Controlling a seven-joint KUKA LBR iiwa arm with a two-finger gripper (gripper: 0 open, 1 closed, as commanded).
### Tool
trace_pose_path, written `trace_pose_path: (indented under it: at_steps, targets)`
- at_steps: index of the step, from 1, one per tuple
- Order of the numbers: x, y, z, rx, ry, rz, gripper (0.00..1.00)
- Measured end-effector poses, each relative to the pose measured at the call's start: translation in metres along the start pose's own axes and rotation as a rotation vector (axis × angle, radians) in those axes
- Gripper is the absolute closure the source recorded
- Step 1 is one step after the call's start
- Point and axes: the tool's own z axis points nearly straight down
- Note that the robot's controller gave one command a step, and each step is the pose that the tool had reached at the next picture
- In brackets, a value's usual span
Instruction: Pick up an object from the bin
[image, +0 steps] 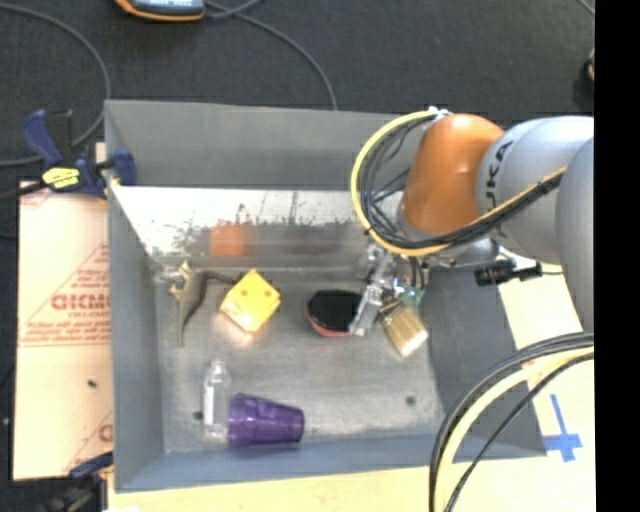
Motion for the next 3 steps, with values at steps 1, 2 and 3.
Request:
trace_pose_path:
  at_steps: [1, 2, 3]
  targets:
    - [-0.013, 0.012, 0.065, -0.002, -0.016, -0.303, 0.00]
    - [0.000, 0.003, 0.064, 0.000, 0.001, 0.054, 1.00]
    - [0.000, 0.003, 0.064, 0.001, 0.001, 0.054, 1.00]
